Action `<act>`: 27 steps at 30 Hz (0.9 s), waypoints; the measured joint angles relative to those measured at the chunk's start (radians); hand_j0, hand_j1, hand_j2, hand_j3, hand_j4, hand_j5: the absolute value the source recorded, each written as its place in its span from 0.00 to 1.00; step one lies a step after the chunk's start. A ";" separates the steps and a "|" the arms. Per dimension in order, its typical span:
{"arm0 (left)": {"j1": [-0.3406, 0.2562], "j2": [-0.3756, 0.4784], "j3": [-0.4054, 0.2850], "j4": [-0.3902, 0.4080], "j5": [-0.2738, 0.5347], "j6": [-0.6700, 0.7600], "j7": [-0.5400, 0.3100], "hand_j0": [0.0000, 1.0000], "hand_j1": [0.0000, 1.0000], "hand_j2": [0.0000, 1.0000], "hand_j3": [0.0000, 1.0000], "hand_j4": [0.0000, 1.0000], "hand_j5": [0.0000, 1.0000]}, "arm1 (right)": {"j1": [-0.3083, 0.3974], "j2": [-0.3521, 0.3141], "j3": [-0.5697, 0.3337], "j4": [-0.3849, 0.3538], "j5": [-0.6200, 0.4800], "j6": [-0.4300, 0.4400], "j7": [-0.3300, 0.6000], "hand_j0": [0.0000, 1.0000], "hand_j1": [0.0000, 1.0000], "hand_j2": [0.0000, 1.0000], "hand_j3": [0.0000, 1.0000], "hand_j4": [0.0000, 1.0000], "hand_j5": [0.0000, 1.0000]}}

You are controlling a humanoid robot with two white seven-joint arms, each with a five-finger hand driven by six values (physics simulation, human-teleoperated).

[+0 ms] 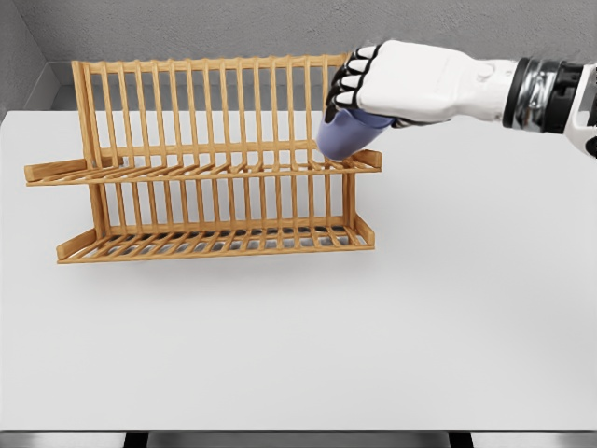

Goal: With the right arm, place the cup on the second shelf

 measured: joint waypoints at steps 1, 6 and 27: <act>-0.002 0.000 0.000 0.000 0.000 0.000 0.000 1.00 1.00 1.00 1.00 1.00 1.00 | 0.002 0.000 0.006 0.001 0.000 0.001 -0.001 0.69 0.69 0.69 0.69 0.69 0.69; -0.002 0.000 0.000 0.000 0.000 0.000 0.000 1.00 1.00 1.00 1.00 1.00 1.00 | 0.002 0.006 0.047 0.009 0.002 0.028 -0.002 0.73 0.73 0.73 0.73 0.73 0.73; -0.002 0.000 0.000 0.000 0.000 0.000 0.000 1.00 1.00 1.00 1.00 1.00 1.00 | 0.005 -0.018 0.013 -0.001 0.004 0.038 0.001 1.00 1.00 1.00 1.00 1.00 1.00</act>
